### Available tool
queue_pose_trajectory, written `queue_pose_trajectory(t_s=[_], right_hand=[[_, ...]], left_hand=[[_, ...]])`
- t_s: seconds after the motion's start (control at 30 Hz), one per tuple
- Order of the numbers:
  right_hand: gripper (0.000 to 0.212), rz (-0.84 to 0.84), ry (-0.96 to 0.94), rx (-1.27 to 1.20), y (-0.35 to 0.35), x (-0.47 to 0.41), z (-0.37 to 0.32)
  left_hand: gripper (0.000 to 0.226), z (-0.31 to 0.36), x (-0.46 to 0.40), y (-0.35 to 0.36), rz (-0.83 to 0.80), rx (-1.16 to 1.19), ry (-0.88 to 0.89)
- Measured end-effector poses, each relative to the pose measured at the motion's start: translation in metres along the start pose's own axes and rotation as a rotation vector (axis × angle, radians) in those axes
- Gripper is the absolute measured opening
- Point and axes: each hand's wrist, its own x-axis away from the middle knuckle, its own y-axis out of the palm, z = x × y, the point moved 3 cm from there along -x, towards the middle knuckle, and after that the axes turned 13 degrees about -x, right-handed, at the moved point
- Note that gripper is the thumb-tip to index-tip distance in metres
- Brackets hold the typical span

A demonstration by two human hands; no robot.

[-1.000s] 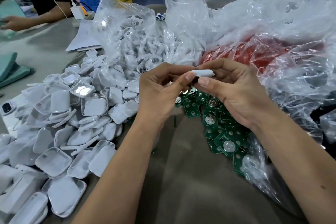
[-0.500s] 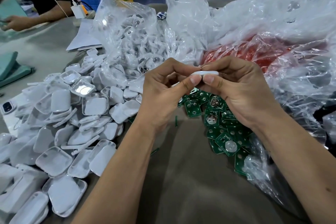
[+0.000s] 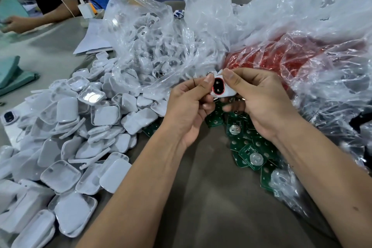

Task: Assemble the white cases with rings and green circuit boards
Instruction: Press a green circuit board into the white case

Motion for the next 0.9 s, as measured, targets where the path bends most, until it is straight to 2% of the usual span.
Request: queue_pose_trajectory(t_s=[0.13,0.3,0.6,0.8,0.9], right_hand=[[0.018,0.050,-0.040,0.093,-0.0045,-0.0013,0.0021],[0.019,0.101,-0.066,0.061,-0.0051,0.0004,-0.0012],[0.024,0.064,-0.060,0.026,0.0018,0.0050,-0.0002],[0.021,0.007,0.041,0.037,-0.0034,0.0020,0.0017],[0.020,-0.010,0.014,0.036,-0.0052,0.0008,0.0002]], left_hand=[[0.009,-0.0016,-0.0007,-0.0015,0.014,0.021,-0.017],[0.004,-0.0030,0.0027,0.0027,0.031,-0.249,0.129],[0.008,-0.0010,0.0030,0.0025,0.107,-0.340,0.234],[0.009,0.0000,0.0008,-0.0022,0.089,-0.454,0.284],[0.005,0.0006,0.0004,-0.0030,0.070,-0.390,0.281]])
